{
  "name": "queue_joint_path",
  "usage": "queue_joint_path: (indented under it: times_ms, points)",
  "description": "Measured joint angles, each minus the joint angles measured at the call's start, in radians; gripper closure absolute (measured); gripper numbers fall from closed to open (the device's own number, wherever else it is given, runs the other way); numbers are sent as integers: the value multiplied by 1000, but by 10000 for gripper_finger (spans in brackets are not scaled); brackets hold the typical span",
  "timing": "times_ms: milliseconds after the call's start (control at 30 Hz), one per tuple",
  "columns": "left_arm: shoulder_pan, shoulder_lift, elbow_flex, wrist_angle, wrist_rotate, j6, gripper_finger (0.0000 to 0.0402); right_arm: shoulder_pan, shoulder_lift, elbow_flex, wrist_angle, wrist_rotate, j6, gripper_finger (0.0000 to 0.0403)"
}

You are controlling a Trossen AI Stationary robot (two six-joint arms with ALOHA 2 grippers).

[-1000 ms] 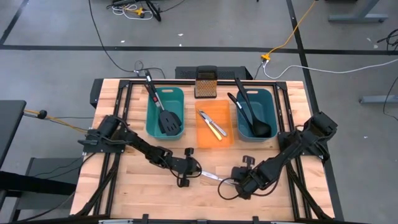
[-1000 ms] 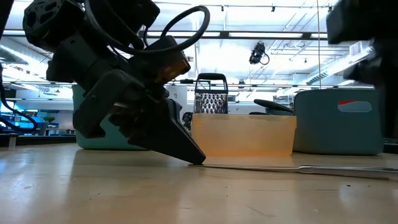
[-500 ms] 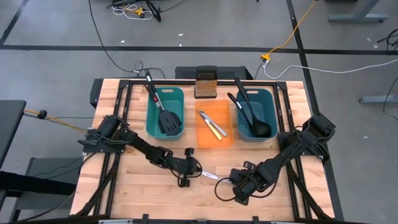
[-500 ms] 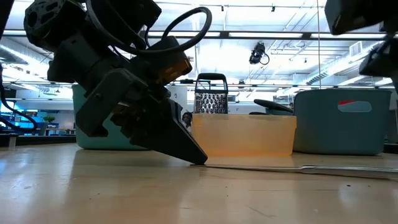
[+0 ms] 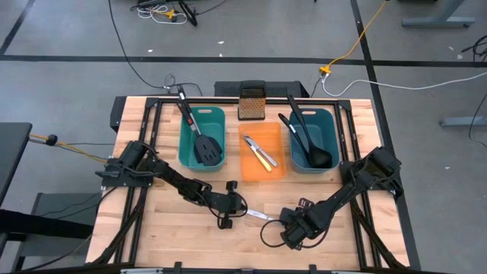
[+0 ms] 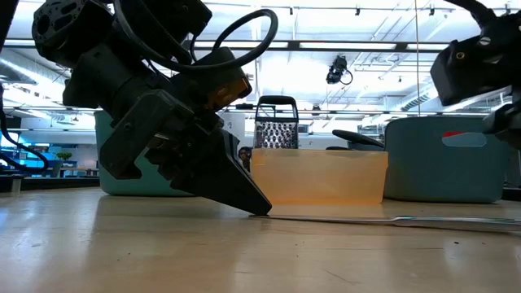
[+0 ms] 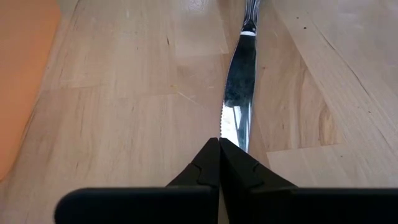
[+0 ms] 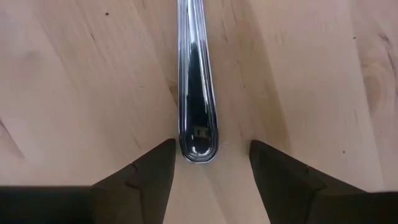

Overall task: Pick & Place Kitchen Items
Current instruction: Put the silver table knife into the orange bin

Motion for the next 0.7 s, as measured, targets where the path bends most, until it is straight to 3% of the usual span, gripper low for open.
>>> queue_joint_path:
  times_ms: [367, 700]
  points:
    - [1, 1, -1, 0, 9, 0, 395, 3, 28, 1, 11, 74, -103, 199]
    - [0, 1, -1, 0, 10, -4, 395, 4, 76, 11, 17, 55, -124, 319]
